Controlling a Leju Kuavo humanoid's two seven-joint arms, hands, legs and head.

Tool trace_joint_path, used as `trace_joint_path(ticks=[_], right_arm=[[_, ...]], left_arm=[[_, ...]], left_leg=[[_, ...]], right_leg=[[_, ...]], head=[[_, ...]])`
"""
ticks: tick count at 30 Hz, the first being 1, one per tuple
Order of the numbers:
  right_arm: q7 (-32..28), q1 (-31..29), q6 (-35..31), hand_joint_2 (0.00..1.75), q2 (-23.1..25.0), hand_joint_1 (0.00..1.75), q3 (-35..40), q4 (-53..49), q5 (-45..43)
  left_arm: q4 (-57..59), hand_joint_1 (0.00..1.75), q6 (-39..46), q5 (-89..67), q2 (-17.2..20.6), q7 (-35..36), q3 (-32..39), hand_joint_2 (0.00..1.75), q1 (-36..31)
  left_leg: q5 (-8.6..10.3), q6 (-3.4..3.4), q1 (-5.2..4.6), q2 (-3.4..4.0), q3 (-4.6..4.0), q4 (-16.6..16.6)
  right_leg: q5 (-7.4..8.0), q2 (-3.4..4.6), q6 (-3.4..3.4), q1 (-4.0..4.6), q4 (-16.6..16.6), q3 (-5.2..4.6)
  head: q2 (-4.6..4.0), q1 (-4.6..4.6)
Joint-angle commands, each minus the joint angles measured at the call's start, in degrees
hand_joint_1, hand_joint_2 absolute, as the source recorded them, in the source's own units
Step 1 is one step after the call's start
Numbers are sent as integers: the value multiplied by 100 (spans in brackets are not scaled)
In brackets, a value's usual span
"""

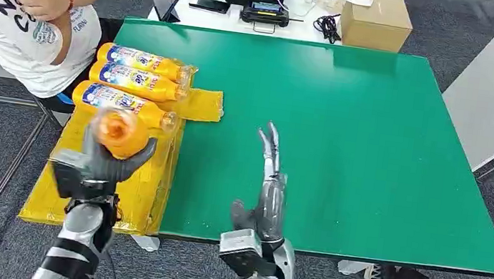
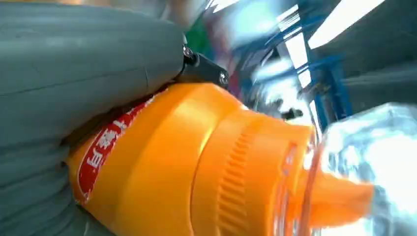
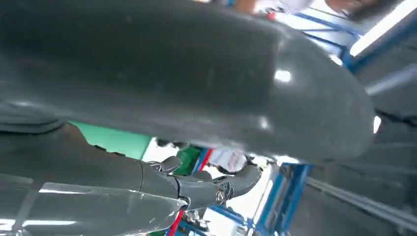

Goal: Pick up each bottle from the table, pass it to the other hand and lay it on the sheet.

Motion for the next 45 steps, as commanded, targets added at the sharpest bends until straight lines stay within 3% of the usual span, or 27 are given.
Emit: trace_joint_path(ticks=[1, 3, 7, 10, 21, 29, 39, 40, 42, 43, 45], right_arm=[[-117, -202, 165, 0, -170, 0, 107, -153, -267], [-84, -191, 208, 0, -168, 0, 106, -197, -272], [-73, -184, 215, 0, -171, 0, 98, -207, -273], [-21, -120, 341, 0, -196, 0, 55, -287, -272], [122, -79, 554, 0, -174, 0, -131, -345, -213], [122, -79, 554, 0, -174, 0, -131, -345, -213], [168, -104, 889, 0, -104, 0, -190, -137, -291], [176, -109, 986, 0, -97, 0, -201, -120, -331], [177, -112, 991, 0, -89, 0, -220, -92, -323], [196, -115, 1062, 0, -88, 0, -238, -70, -360], [244, -140, 1059, 0, -118, 0, -223, -8, -187]], left_arm=[[2086, 175, 1351, -4484, 749, 881, 618, 175, -1289], [2314, 175, 1351, -5460, 764, 1206, 800, 175, -1344], [2426, 175, 1351, -5645, 797, 1323, 769, 175, -1387], [3489, 175, 1304, -6174, 1018, 1966, 379, 175, -1759], [4023, 175, 220, -5133, 1069, 1657, 518, 175, -1917], [4023, 175, 220, -5133, 1069, 1657, 518, 175, -1917], [4358, 175, -541, -5044, 1248, 1827, 215, 175, -1861], [4410, 115, -414, -5521, 1327, 2108, -132, 175, -1846], [4474, 80, -442, -5506, 1289, 2091, -143, 175, -1805], [4582, 17, -510, -5748, 1286, 2245, -330, 175, -1798], [4690, 0, -721, -5968, 1319, 2377, -545, 175, -1796]], left_leg=[[-2, -13, 9, 3, 29, -5], [-2, -9, 4, 18, 17, -4], [-9, -13, 12, 12, 34, -2], [-8, -12, 11, 6, 31, -1], [-15, -17, 19, 3, 33, 6], [-5, -10, 10, 5, 12, 2], [-1, -9, 5, 13, 17, -6], [-7, -14, 10, 17, 29, -5], [0, -9, 4, 10, 19, -7], [-6, -13, 10, 16, 34, -7], [-7, -12, 9, 19, 37, -8]], right_leg=[[-3, 0, -17, 10, -5, 30], [3, 14, -11, 5, -2, 13], [-7, 6, -15, 13, -3, 33], [-8, -1, -13, 11, -1, 32], [-14, -4, -21, 20, 0, 38], [-5, -1, -10, 11, 0, 14], [0, 8, -9, 5, -3, 14], [-4, 11, -15, 11, -5, 27], [-1, 5, -9, 5, -3, 16], [-4, 9, -14, 10, -6, 31], [-4, 12, -14, 10, -6, 32]], head=[[0, 2], [0, -2], [0, 0], [0, -2], [0, 0], [0, 0], [0, 0], [0, 0], [0, 0], [0, 0], [0, -2]])
